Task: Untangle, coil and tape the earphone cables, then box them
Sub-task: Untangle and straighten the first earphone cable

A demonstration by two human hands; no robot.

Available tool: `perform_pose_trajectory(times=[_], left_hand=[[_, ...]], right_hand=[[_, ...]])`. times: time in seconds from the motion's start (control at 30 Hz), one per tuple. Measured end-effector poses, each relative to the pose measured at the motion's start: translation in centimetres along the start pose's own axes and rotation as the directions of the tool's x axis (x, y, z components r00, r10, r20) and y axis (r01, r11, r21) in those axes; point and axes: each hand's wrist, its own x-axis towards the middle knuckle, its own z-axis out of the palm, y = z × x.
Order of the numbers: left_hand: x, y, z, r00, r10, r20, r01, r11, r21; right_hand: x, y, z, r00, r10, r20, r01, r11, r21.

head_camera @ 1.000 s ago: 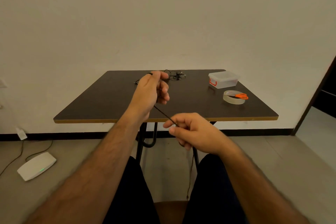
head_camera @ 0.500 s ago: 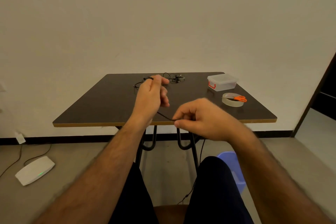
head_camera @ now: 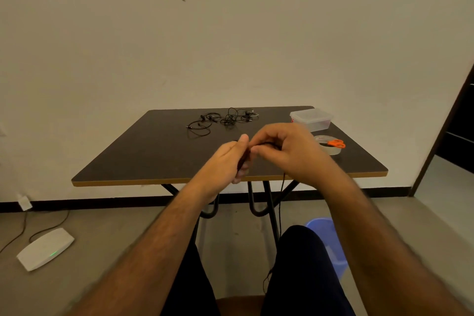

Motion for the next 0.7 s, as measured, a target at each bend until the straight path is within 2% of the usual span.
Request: perform_pose_trajectory(times=[0.13,0.23,0.33,0.5,0.6,0.7], left_hand=[[-0.4,0.2,0.8,0.985,-0.097,0.146,0.126,0.970,-0.207],[-0.5,1.0,1.2,0.944,-0.113,0.310,0.233,0.894,-0.384],[-0.4,1.6,1.4,0.935,-0.086,0.345,0.248,0.852,-0.460],[0.1,2.5,1.3,0.952,-0.018,0.306,0.181,0.837,-0.516],[0.3,3.4,1.1,0.965,0.009,0.264,0.133,0.848,-0.514],[0.7,4.3,0.5,0.986,0.028,0.164,0.056,0.873,-0.485]], right_hand=[[0.9,1.2,-0.2,0.999,0.036,0.013,-0.038,0.935,0.351],[1.3,1.9,0.4,0.999,0.045,-0.001,-0.036,0.817,0.575],[1.4,2.3,1.4,0.994,0.107,-0.024,-0.058,0.695,0.717],[0.1,3.0,4.1,0.976,0.212,0.052,-0.165,0.562,0.810],[-1.3,3.6,6.0,0.968,0.193,0.158,-0.242,0.569,0.786],[-2.6,3.7,6.9,0.949,0.178,0.261,-0.316,0.581,0.750]])
